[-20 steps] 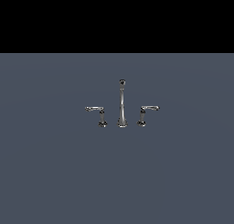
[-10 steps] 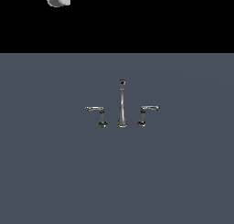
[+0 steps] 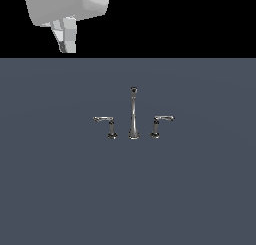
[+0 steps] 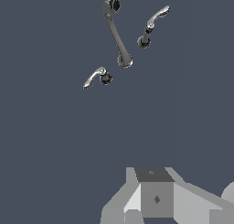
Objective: Turn on the faucet by rotating a designated handle.
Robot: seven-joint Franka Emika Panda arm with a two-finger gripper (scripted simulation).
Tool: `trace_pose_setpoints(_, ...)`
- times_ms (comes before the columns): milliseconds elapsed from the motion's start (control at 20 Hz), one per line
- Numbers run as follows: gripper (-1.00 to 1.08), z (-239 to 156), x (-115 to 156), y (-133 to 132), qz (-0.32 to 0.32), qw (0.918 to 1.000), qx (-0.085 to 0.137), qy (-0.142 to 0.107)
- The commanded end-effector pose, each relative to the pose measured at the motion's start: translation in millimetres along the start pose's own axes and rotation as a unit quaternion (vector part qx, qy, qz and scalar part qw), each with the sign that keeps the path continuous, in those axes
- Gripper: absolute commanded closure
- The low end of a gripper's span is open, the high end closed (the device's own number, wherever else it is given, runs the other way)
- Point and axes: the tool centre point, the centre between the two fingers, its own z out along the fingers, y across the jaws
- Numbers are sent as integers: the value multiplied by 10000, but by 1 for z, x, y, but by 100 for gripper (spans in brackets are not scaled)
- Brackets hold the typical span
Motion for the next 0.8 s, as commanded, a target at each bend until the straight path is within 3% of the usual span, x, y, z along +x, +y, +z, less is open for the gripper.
trace_pose_setpoints(0, 108, 14, 4, -11, 249, 9997, 1, -9)
trace_pose_setpoints(750, 108, 88, 39, -61, 1553, 9878, -34, -43)
